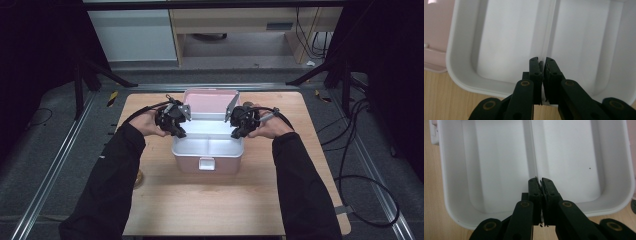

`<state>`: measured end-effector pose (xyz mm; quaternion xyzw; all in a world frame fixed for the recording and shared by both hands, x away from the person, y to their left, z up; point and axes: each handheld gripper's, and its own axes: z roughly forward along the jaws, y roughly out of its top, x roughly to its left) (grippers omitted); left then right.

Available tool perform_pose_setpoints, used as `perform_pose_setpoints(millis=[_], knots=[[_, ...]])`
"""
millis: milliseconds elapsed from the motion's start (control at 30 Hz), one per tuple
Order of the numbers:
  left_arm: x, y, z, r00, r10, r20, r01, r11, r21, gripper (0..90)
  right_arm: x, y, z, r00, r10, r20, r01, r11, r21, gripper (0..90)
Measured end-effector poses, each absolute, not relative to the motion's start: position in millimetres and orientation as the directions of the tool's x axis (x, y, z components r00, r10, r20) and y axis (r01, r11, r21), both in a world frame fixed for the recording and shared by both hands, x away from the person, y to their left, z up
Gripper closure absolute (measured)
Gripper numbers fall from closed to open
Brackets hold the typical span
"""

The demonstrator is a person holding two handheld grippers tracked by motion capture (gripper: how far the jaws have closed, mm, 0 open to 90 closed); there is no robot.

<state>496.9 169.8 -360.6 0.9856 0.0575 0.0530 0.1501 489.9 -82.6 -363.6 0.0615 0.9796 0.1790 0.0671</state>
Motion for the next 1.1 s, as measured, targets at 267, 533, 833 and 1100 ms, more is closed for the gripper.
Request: perform_pose_setpoints(millis=[267,533,833,1100], knots=[[488,178,-333,0.983,0.132,0.127,0.081,-0.934,0.348,85.8,482,-84,-339,-0.977,0.142,-0.157,0.069,0.914,0.401,87.1],[454,177,-308,0.982,0.105,0.155,0.048,-0.943,0.329,86.6,451,-83,-313,-0.975,0.124,-0.187,0.040,0.915,0.402,87.6],[414,176,-296,0.984,0.084,0.156,0.027,-0.941,0.337,87.2,405,-88,-303,-0.973,0.119,-0.199,0.023,0.904,0.427,87.6],[364,172,-307,0.985,0.053,0.163,0.000,-0.950,0.312,87.6,361,-91,-320,-0.979,0.095,-0.182,0.004,0.895,0.445,88.6]])
